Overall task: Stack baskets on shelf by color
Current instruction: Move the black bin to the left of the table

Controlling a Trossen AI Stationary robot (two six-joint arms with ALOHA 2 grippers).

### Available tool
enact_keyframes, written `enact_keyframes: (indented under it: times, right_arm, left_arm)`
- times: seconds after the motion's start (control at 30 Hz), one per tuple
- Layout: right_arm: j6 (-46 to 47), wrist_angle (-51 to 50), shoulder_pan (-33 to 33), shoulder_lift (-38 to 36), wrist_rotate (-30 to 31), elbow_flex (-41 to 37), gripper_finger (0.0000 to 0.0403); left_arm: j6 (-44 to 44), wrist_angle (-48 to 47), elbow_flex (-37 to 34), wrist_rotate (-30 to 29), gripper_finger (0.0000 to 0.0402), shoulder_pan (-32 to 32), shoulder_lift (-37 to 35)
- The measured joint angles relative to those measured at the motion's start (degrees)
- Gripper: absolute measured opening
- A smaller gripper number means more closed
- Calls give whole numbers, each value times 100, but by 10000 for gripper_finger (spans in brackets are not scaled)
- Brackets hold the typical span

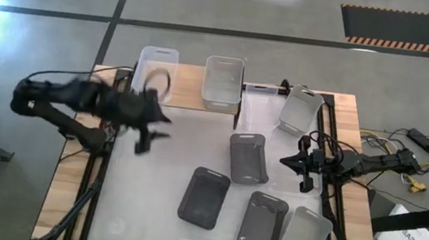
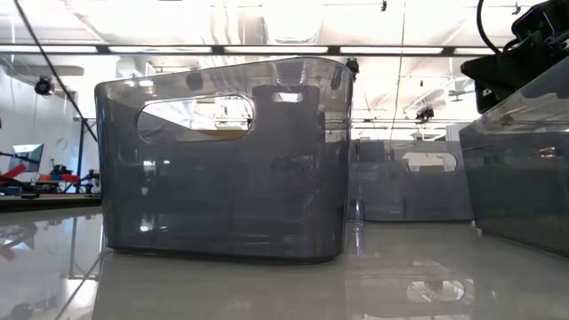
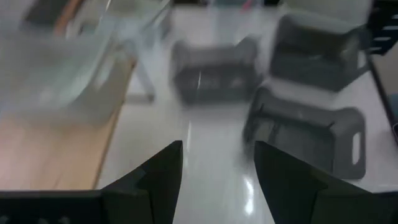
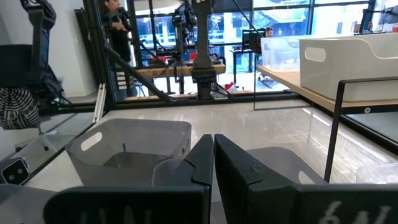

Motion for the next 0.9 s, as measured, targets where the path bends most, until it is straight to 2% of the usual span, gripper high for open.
enact_keyframes:
  times: [0.1,0.17,0.3,0.43,0.5,0.67,0.8,0.9]
  right_arm:
    - [0,0,-1,0,1,0,9]
    - [0,0,0,0,2,0,9]
    - [0,0,-2,0,0,-2,9]
    - [0,0,0,0,0,0,9]
    - [0,0,-1,0,2,0,9]
    - [0,0,-2,-2,2,0,9]
    - [0,0,-1,0,0,-2,9]
    - [0,0,-2,0,1,-1,9]
  left_arm:
    - [32,1023,-381,-754,182,-972,294]
    - [53,1613,-593,-1010,182,-1519,580]
    - [60,2838,-897,-1113,182,-2373,1383]
    - [62,3840,-908,-1114,182,-2965,2542]
    - [55,4160,-757,-1113,182,-3150,3147]
    - [1,4217,-61,-1131,182,-3265,4264]
    - [-10,4161,347,-1205,182,-3244,4734]
    - [-405,3775,493,-1531,182,-3225,4854]
